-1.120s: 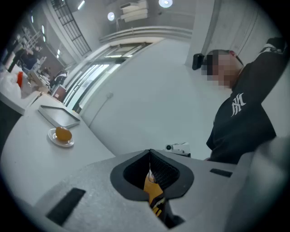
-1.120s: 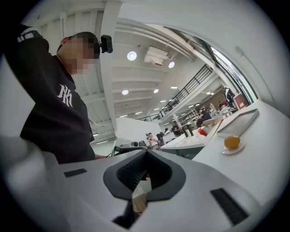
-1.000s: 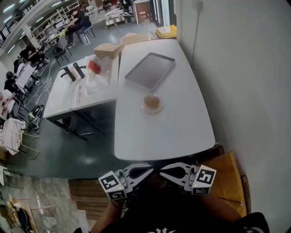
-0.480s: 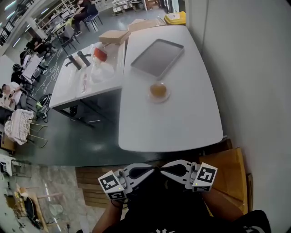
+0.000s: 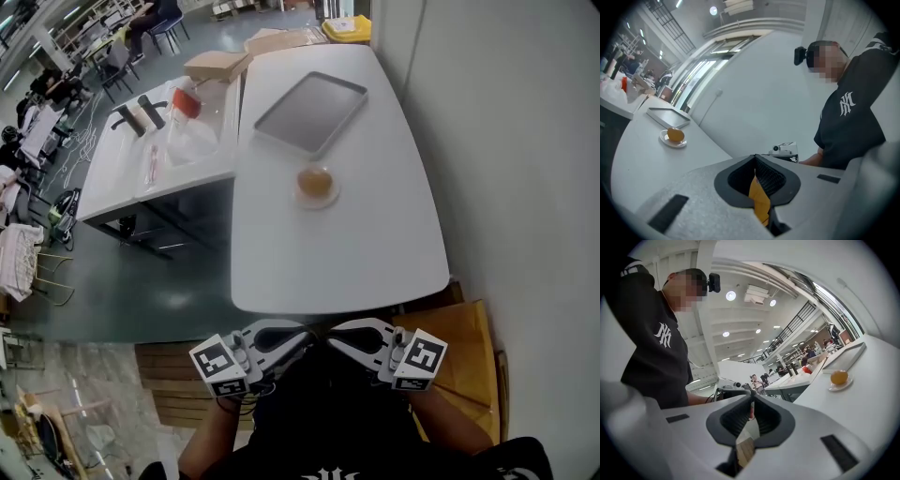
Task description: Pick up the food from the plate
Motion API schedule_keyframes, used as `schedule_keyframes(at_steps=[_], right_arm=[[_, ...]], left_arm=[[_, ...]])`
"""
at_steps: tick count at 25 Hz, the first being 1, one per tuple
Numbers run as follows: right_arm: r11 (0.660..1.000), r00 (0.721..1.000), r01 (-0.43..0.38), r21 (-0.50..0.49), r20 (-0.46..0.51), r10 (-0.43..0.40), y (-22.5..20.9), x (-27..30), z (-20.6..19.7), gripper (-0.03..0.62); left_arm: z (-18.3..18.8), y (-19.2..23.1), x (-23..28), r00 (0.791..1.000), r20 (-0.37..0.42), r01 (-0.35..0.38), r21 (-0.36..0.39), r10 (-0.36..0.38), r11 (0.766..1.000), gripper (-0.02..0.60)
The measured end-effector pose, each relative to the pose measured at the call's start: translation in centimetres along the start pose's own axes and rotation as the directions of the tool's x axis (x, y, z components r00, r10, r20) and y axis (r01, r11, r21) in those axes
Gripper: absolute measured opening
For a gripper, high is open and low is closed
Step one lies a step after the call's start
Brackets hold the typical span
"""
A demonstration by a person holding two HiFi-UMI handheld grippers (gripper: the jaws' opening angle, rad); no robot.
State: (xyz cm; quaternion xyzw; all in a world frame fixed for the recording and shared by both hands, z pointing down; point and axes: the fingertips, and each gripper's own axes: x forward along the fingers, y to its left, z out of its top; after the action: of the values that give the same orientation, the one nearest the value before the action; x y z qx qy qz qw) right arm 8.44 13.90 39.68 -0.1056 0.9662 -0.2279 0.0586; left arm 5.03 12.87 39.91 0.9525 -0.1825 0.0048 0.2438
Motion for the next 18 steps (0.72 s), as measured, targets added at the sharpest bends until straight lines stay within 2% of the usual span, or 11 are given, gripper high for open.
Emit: schedule_keyframes(at_steps=[7, 11, 15, 18], right_arm=[[0.991, 0.994, 0.098, -0.089, -0.033, -0.101, -2.4, 2.1, 2.3, 0.003], [0.98, 0.99, 0.139, -0.141, -0.003, -0.141, -2.8, 3.5, 4.5, 0.003], [0.971, 0.986, 0.161, -0.178, -0.019, -0.167, -2.5, 5.4, 4.8, 0.003], [0.961, 0.98, 0.186, -0.204, -0.031, -0.196, -2.7, 6.0, 4.4, 0.003]], left_arm=[[2.2, 3.2, -2.4, 0.999, 0.028, 0.027, 0.015, -0.027, 1.0, 0.006], [3.3, 4.4, -4.1, 0.998, 0.036, 0.049, 0.031, -0.05, 0.998, 0.006], [3.7, 5.1, -5.3, 0.997, 0.03, 0.074, 0.056, -0.076, 0.996, 0.006], [3.5, 5.6, -5.6, 0.995, 0.027, 0.092, 0.049, -0.093, 0.995, 0.006]])
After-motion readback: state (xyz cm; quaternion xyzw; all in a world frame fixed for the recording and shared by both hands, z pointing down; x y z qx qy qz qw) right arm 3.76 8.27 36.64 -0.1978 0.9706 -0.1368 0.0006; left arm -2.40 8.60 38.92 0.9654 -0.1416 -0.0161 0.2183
